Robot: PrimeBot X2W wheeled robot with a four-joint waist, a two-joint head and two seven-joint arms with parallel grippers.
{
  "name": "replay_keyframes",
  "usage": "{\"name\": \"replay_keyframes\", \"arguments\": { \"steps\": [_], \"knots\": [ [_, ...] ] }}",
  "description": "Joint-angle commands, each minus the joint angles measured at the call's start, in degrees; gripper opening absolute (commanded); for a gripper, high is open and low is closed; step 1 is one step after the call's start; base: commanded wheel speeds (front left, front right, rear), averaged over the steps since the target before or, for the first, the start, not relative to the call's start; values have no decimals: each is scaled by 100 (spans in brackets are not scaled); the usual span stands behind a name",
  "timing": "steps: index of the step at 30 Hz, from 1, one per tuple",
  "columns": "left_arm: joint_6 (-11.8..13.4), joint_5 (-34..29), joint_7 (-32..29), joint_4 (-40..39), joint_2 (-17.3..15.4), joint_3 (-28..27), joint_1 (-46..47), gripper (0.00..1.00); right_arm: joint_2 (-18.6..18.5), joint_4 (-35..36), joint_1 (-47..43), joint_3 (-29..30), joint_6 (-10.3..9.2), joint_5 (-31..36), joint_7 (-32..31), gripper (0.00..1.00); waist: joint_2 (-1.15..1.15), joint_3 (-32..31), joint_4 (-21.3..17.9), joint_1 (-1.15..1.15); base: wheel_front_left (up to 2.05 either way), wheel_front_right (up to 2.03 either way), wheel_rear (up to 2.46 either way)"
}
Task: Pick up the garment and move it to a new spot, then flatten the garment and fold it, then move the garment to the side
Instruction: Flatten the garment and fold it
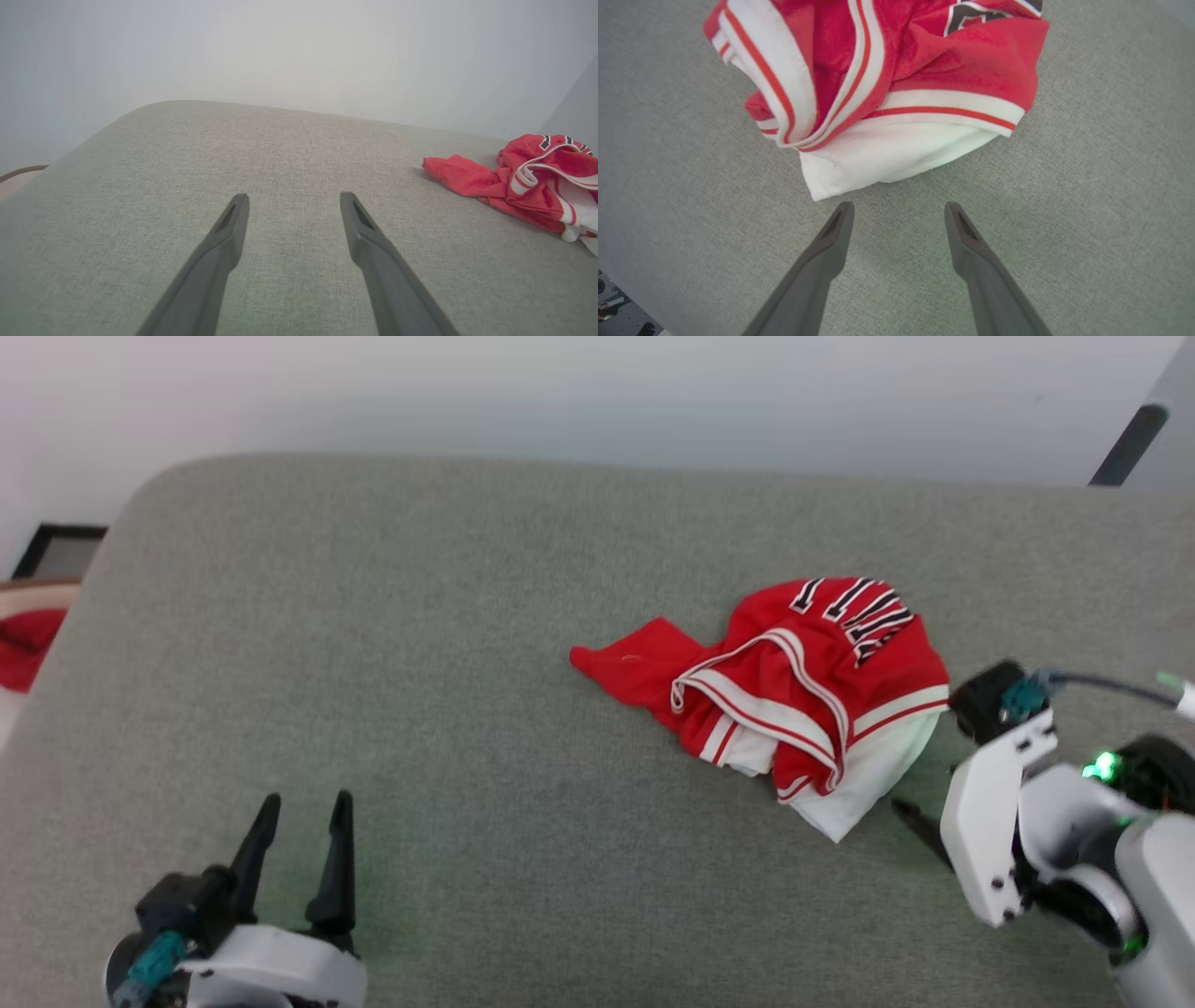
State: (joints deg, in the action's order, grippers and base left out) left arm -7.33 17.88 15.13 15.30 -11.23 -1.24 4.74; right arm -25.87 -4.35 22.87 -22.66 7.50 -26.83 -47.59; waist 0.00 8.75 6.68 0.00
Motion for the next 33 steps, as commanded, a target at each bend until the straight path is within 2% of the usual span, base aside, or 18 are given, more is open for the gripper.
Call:
{"name": "replay_keyframes", "arguments": {
  "steps": [1,13,14,15,17,18,27,33],
  "knots": [
    [-20,58,0,-12,-18,39,109,100,-18,34,155,-7,-2,-14,-84,100,0,245,94,0,0,0,0],
    [-19,302,0,35,-24,273,501,100,91,-247,713,-174,-2,222,-463,100,0,795,224,0,0,0,0],
    [-19,325,0,42,-22,283,522,100,81,-276,729,-185,-2,264,-480,93,0,822,232,0,0,0,0],
    [-19,337,0,45,-17,287,551,100,62,-303,742,-220,-2,305,-489,60,0,841,243,0,0,0,0],
    [-19,349,0,54,-17,286,578,100,67,-353,743,-219,-2,339,-458,32,0,869,252,0,0,0,0],
    [-19,364,0,61,-17,284,583,100,50,-370,764,-245,-2,378,-459,0,0,883,253,0,0,0,0],
    [-19,400,0,106,-4,253,627,100,-12,-294,865,-122,-3,425,-271,0,0,893,160,0,0,0,0],
    [-20,393,0,78,-34,236,562,100,-286,1,689,128,-3,481,-241,0,0,830,19,0,0,0,0]
  ]
}}
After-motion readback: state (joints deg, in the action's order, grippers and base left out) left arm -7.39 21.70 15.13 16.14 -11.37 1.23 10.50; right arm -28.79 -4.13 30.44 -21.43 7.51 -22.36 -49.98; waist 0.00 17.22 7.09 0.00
